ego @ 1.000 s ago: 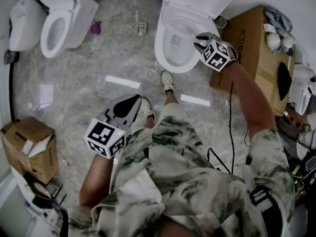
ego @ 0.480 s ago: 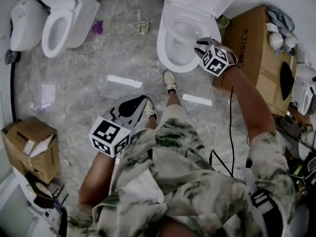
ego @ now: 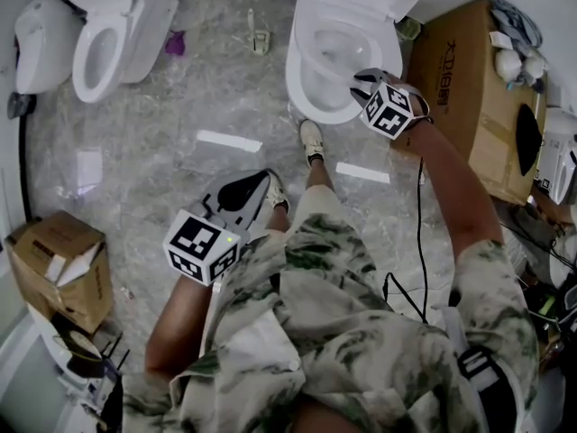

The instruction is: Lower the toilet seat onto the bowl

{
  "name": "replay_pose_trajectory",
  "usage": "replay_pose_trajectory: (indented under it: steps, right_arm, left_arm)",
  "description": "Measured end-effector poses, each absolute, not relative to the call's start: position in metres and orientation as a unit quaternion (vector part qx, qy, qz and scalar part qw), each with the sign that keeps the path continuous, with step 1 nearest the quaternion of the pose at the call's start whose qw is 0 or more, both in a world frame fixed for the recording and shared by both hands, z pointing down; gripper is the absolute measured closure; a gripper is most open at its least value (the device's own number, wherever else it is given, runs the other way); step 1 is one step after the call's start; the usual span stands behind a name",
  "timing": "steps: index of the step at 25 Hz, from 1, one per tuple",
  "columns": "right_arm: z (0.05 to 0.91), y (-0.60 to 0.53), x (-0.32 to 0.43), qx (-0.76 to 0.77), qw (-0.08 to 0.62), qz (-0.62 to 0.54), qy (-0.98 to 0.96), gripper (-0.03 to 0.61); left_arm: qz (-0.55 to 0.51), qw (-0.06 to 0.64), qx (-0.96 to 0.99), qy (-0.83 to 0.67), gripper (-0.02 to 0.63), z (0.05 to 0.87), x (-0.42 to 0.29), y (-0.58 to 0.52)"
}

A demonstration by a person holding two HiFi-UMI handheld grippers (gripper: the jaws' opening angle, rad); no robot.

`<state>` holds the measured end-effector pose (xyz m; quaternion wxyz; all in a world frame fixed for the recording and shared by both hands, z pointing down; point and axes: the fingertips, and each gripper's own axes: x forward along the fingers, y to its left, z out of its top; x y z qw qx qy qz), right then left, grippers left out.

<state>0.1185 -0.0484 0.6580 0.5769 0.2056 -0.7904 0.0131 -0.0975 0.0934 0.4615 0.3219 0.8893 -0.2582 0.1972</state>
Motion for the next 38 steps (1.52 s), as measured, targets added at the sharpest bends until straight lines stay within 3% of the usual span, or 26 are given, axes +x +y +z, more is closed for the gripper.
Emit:
replay_pose_trajectory:
  steps: [38]
  right_arm:
    - [0.747,-0.004,0.103,0.211,0.566,0.061,-0.795,0.445]
  left_arm:
    - [0.224,0.333,0.886,-0.232,0.592,0.511,-0.063,0.081]
